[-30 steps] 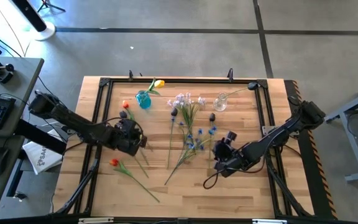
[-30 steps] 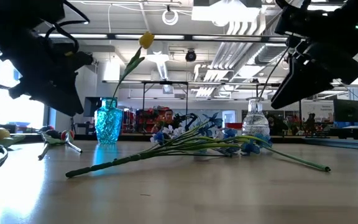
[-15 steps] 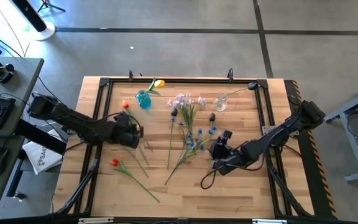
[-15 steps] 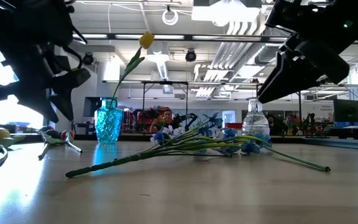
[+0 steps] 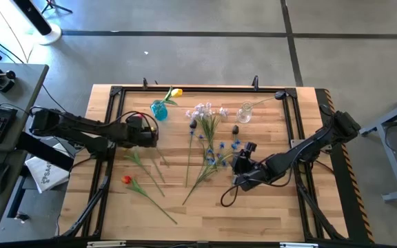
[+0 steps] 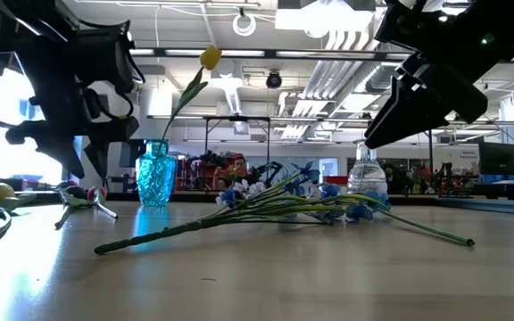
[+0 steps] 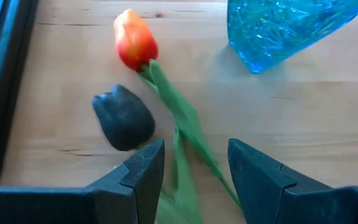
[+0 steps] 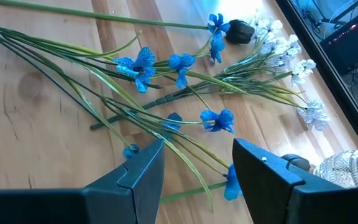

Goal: Sort flowers into vase by color
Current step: Put the orange flower into the blue vase

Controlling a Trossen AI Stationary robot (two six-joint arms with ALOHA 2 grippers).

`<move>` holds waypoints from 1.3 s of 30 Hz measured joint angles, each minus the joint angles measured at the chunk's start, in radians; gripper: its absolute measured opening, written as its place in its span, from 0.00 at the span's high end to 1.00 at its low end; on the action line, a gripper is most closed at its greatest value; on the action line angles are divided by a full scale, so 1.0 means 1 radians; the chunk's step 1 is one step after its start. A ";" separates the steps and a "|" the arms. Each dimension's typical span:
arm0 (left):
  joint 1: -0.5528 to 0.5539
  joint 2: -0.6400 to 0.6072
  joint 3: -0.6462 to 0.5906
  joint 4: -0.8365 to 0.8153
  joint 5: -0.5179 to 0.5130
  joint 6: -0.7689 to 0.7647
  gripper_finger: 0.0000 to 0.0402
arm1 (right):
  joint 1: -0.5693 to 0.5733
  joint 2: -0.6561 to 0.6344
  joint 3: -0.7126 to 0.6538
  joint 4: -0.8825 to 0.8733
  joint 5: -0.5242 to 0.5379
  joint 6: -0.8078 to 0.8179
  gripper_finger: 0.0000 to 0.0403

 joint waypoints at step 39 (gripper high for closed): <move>0.120 0.201 0.002 0.108 0.101 0.195 0.59 | 0.000 0.000 0.000 0.012 0.000 0.011 0.54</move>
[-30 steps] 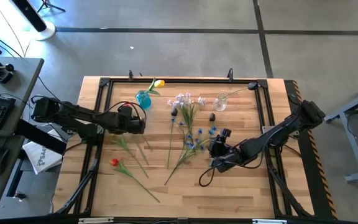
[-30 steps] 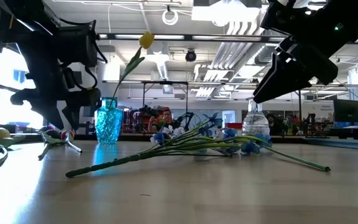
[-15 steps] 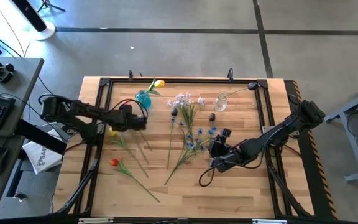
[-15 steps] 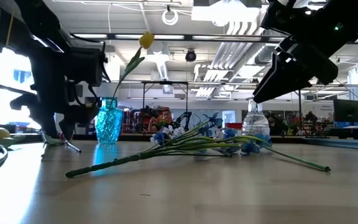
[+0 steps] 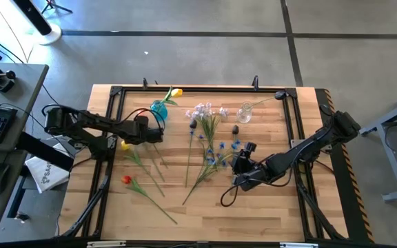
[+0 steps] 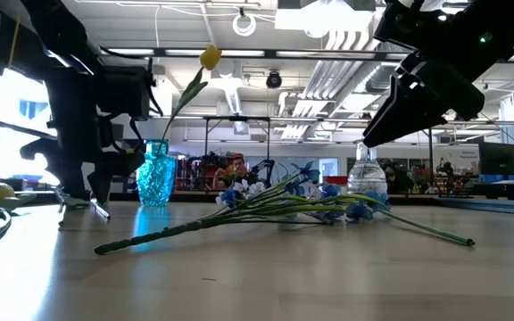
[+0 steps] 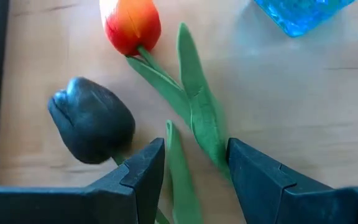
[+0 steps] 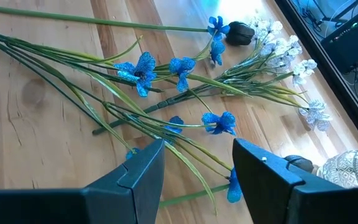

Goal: Sort flowers into vase by color
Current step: Put the orange flower into the blue vase

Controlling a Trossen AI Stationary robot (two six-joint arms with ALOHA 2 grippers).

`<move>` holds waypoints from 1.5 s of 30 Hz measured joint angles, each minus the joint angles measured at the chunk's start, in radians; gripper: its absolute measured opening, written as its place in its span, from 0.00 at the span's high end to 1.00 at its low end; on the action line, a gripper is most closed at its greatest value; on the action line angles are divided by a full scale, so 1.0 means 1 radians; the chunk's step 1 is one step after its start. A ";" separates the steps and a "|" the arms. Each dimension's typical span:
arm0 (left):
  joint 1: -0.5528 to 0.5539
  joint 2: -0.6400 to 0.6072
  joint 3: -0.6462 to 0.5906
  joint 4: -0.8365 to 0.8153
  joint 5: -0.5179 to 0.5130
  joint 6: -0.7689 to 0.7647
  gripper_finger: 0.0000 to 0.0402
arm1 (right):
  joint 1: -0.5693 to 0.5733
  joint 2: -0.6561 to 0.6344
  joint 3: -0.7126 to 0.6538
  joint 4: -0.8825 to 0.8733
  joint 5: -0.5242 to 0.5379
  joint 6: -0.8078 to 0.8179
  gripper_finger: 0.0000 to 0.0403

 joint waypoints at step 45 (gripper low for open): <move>-0.130 -0.270 -0.002 0.096 -0.102 0.061 1.00 | 0.001 0.000 0.000 0.016 0.000 -0.002 0.54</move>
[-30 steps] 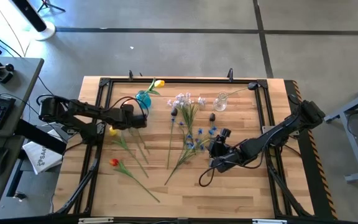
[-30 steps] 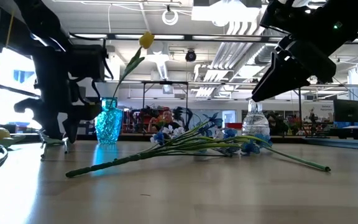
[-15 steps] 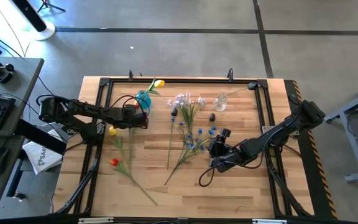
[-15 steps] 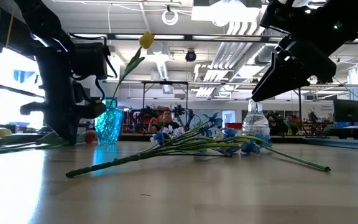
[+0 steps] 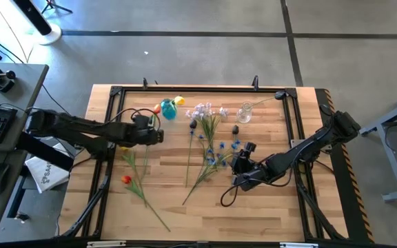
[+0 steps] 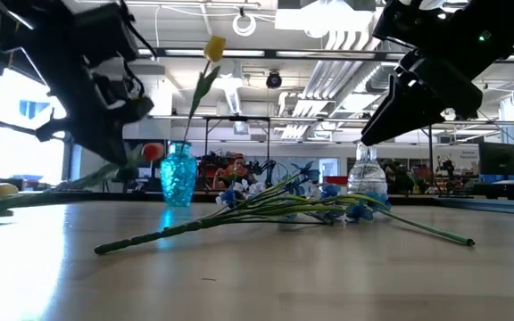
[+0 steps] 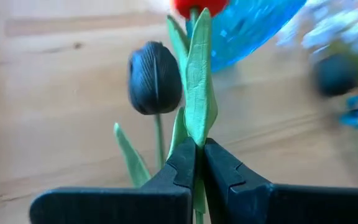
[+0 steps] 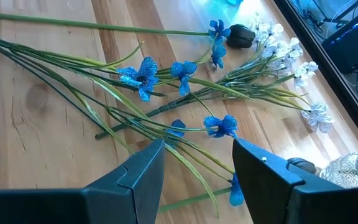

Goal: Sort flowers into vase by color
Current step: Put the orange flower into the blue vase

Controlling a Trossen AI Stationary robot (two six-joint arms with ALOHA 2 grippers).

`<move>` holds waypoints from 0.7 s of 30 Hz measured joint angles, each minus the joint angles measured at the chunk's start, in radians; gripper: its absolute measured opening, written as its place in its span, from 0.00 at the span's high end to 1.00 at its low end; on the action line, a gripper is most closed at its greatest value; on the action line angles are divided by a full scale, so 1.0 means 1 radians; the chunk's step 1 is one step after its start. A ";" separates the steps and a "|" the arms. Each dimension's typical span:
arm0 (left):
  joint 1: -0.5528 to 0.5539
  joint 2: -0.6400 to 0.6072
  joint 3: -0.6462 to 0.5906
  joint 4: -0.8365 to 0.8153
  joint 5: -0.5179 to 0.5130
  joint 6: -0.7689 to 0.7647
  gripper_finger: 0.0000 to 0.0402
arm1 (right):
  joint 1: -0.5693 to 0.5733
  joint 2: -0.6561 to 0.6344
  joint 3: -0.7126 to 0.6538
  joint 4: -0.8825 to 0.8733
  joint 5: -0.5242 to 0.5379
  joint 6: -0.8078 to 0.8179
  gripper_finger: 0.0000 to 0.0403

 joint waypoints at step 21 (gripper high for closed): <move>-0.134 -0.232 0.001 -0.044 -0.315 0.007 1.00 | 0.000 0.000 0.000 0.015 -0.004 0.000 0.54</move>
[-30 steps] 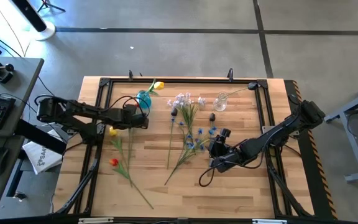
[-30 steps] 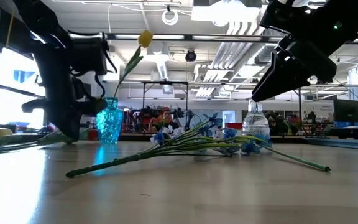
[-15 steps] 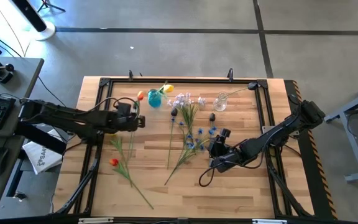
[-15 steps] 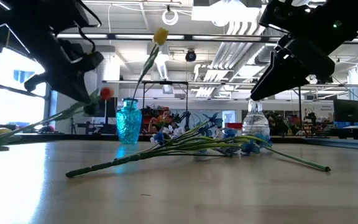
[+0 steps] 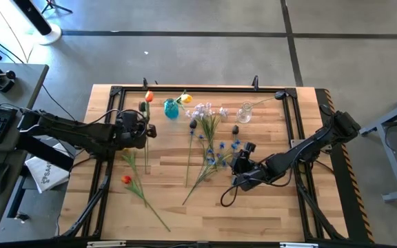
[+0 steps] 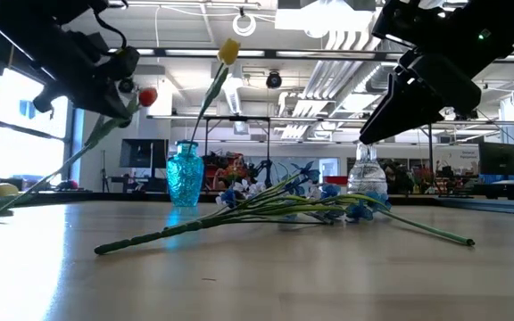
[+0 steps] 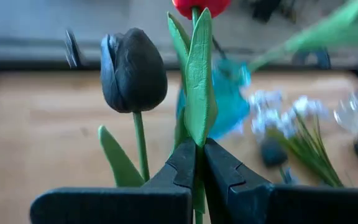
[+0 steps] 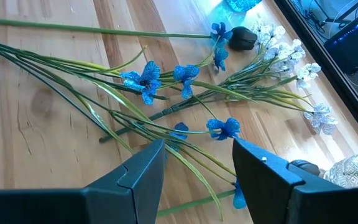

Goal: Sort flowers into vase by color
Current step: Put the orange flower into the blue vase

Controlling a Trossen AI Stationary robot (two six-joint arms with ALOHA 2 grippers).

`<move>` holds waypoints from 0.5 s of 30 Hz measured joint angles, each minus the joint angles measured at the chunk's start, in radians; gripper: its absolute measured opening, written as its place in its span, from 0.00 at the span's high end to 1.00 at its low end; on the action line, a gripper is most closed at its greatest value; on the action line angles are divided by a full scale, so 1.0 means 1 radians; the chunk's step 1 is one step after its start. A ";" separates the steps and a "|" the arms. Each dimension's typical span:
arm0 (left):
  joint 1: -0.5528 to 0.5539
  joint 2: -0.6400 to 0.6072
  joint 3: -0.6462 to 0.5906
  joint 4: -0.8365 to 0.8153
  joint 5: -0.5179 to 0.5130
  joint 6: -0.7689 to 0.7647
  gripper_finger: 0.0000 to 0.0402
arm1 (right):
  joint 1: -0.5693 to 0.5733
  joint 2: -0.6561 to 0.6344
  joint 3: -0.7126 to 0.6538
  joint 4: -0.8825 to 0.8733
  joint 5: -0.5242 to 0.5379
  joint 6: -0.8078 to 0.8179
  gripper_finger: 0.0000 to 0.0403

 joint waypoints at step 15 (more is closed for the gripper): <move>0.101 0.207 0.000 -0.130 0.233 -0.104 0.80 | 0.000 0.000 0.000 0.003 0.000 0.000 0.54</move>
